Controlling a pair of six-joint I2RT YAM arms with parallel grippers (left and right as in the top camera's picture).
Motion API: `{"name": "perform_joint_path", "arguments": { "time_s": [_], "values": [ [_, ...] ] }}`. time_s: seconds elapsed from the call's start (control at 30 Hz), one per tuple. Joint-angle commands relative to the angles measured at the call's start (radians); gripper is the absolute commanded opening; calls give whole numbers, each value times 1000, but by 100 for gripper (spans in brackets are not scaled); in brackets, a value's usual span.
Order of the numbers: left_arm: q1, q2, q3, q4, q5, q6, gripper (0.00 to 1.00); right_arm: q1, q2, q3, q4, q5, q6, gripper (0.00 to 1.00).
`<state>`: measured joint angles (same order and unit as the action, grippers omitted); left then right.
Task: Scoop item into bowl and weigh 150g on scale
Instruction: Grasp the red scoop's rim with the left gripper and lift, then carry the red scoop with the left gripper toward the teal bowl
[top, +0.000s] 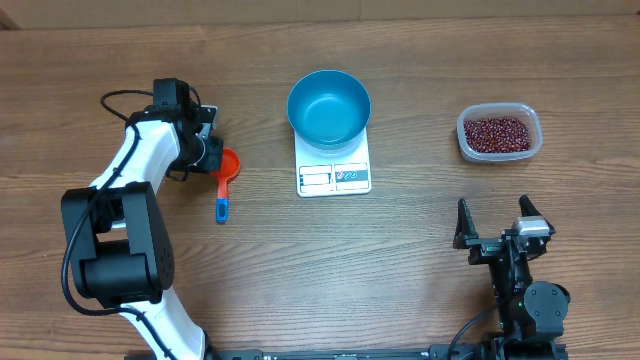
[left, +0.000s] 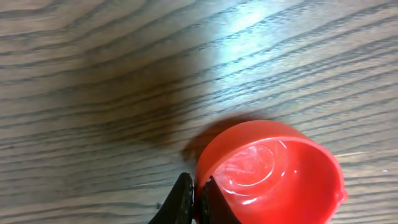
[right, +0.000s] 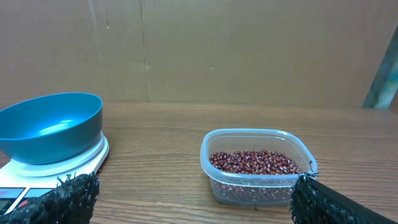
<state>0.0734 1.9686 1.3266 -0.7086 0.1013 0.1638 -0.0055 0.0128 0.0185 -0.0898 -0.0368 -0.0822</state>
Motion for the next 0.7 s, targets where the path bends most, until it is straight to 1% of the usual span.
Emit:
{"name": "perform_joint_path", "arguments": {
  "time_s": [0.0,0.13,0.27,0.43,0.5,0.53,0.63,0.67],
  "values": [
    [-2,6,17,13,85,1,4,5,-10,-11,6,10,4,100],
    [-2,4,24,10,83,-50,4,5,-10,-11,6,10,4,100],
    [-2,-8,70,-48,83,-92,4,5,-10,-11,6,10,4,100],
    [0,-35,218,-192,81,-105,4,5,-10,-11,6,10,4,100],
    [0,-52,296,-245,69,-154,4,5,-10,-11,6,10,4,100],
    [0,-60,330,-266,61,-187,4,5,-10,-11,6,10,4,100],
    [0,-86,447,-349,11,-385,4,5,-10,-11,6,10,4,100],
    [0,-100,494,-399,-12,-531,4,5,-10,-11,6,10,4,100]
  ]
}}
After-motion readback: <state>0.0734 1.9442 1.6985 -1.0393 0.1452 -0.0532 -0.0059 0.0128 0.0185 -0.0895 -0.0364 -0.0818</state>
